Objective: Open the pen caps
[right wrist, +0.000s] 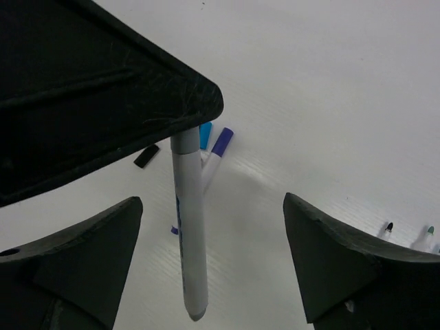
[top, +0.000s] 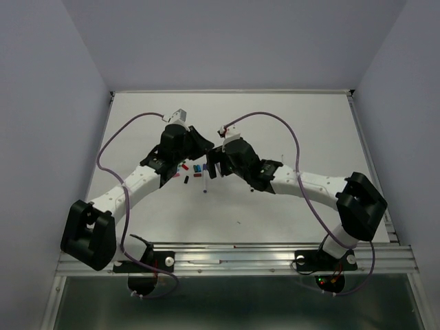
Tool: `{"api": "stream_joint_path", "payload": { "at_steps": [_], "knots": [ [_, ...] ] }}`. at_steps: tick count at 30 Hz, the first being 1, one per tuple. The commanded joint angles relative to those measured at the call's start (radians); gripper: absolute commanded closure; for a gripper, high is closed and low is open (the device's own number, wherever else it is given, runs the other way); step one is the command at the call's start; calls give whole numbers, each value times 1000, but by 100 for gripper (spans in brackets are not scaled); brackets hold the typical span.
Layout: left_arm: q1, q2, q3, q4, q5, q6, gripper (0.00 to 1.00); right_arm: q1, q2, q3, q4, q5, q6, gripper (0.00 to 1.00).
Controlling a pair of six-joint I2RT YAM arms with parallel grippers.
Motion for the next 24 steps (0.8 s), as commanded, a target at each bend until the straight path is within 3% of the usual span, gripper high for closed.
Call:
{"api": "stream_joint_path", "payload": {
  "at_steps": [1, 4, 5, 12, 18, 24],
  "knots": [
    [-3, -68, -17, 39, 9, -9, 100, -8, 30, 75, 46, 1, -56, 16],
    [-5, -68, -8, 31, -9, 0, 100, -8, 31, 69, 58, -35, -59, 60],
    [-3, -65, -3, 25, -21, 1, 100, -8, 25, 55, 58, -40, -54, 96],
    [7, 14, 79, 51, -95, 20, 100, -8, -116, -135, 60, -91, -1, 99],
    [90, 91, 152, 106, -94, 21, 100, -8, -258, -344, 83, -320, 108, 99],
    [133, 125, 210, 74, -155, 41, 100, -8, -318, -435, 83, -299, 175, 99]
  ]
}}
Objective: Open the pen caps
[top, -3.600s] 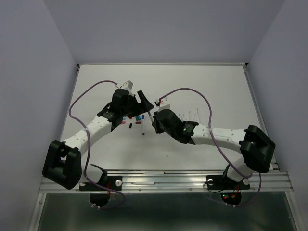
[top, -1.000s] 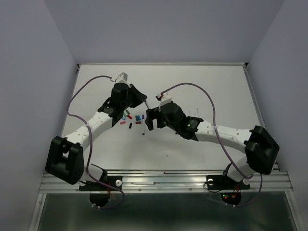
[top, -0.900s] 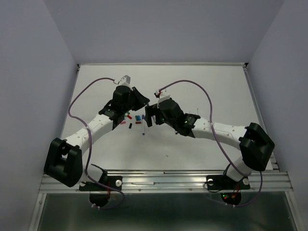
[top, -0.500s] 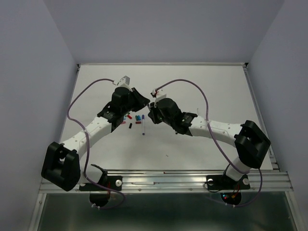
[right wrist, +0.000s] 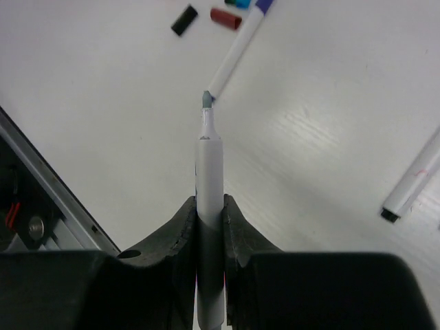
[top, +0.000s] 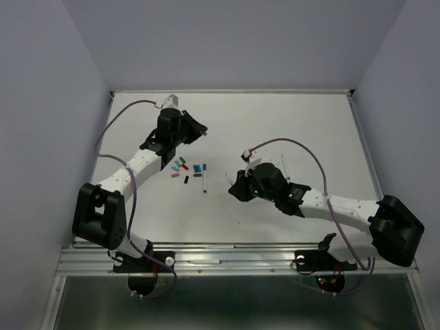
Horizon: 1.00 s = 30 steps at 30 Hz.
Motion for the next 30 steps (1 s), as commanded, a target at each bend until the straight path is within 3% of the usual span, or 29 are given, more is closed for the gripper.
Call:
{"api": "stream_joint_path", "payload": {
  "at_steps": [1, 3, 8, 13, 16, 24, 30],
  "knots": [
    [76, -15, 67, 63, -186, 50, 100, 16, -27, -44, -44, -51, 49, 99],
    [85, -18, 61, 54, -194, 56, 100, 16, -27, -39, -44, -51, 38, 99],
    [99, -37, 6, 14, -172, 84, 100, 16, 18, 14, -69, 156, 34, 99],
    [98, -54, -75, -72, -165, 87, 100, 16, 166, 114, -109, 295, 47, 99],
    [92, -74, -141, -109, -152, 101, 100, 16, 264, 175, -119, 398, 69, 94],
    [1, -77, -258, -189, -209, 90, 100, -11, 416, 275, -144, 484, 40, 90],
    [-10, -61, -278, -215, -248, 73, 100, -20, 447, 268, -190, 524, 57, 77]
  ]
}}
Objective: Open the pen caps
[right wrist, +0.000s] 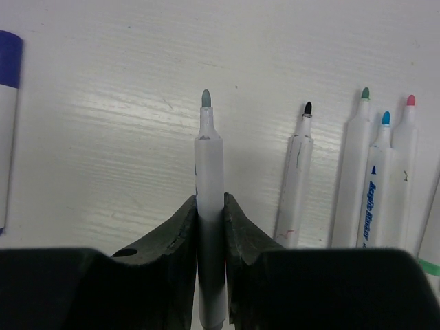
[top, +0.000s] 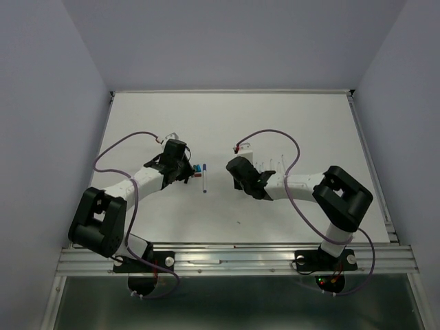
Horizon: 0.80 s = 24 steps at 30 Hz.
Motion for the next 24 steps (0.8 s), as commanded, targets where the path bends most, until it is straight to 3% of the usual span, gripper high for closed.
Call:
{"api": "stream_joint_path", "payload": {
  "at_steps": [1, 2, 7, 8, 10, 14, 18, 21, 24],
  "knots": [
    [-6, -16, -5, -12, -52, -1, 100, -10, 20, 32, -40, 76, 15, 75],
    [-10, -10, -2, -20, -54, 1, 100, -10, 22, 32, -42, 76, 18, 70],
    [-18, 45, 21, -37, -69, 13, 100, -10, 16, 42, -65, 47, 19, 67],
    [-20, 54, 24, -43, -69, 15, 100, -10, 5, 42, -65, 42, 17, 60],
    [-20, 79, 33, -49, -71, 13, 100, -10, -6, 48, -68, 29, 2, 59],
    [-26, 90, 44, -52, -69, 6, 100, -10, -41, 53, -69, -13, -32, 42],
    [-29, 94, 55, -60, -80, 1, 100, -10, -68, 59, -68, -42, -55, 33],
    [-30, 104, 65, -72, -88, 0, 97, -10, -79, 67, -68, -60, -69, 27],
    [-32, 107, 73, -75, -88, 0, 83, -10, -90, 78, -68, -93, -77, 22]
  ]
}}
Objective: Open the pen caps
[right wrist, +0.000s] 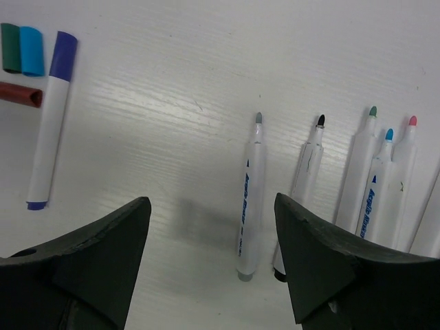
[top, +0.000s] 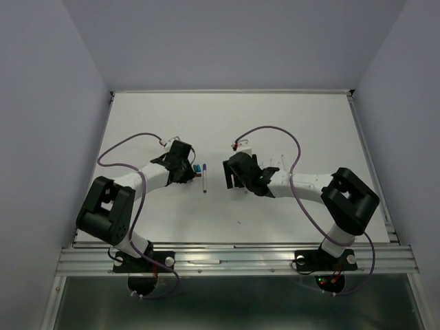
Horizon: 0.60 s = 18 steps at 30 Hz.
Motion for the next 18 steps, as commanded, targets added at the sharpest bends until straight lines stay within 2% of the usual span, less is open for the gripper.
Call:
{"api": "stream_joint_path", "payload": {
  "at_steps": [1, 4, 9, 14, 15, 18],
  "knots": [
    [-9, 3, 46, -23, -31, 3, 75, -2, -48, 56, 12, -60, -33, 21],
    [-9, 0, 56, -32, -47, 1, 61, -2, -53, 64, 16, -79, -37, 18],
    [-9, 7, 72, -43, -51, 6, 48, -2, -57, 82, 18, -100, -43, 13],
    [-9, -26, 87, -51, -47, 16, 31, -2, -63, 87, 33, -149, -64, 12],
    [-9, -38, 92, -52, -51, 19, 24, -2, -62, 85, 44, -160, -69, 11],
    [-9, -84, 101, -64, -79, 24, 11, -2, -51, 87, 62, -206, -75, 7]
  ]
}}
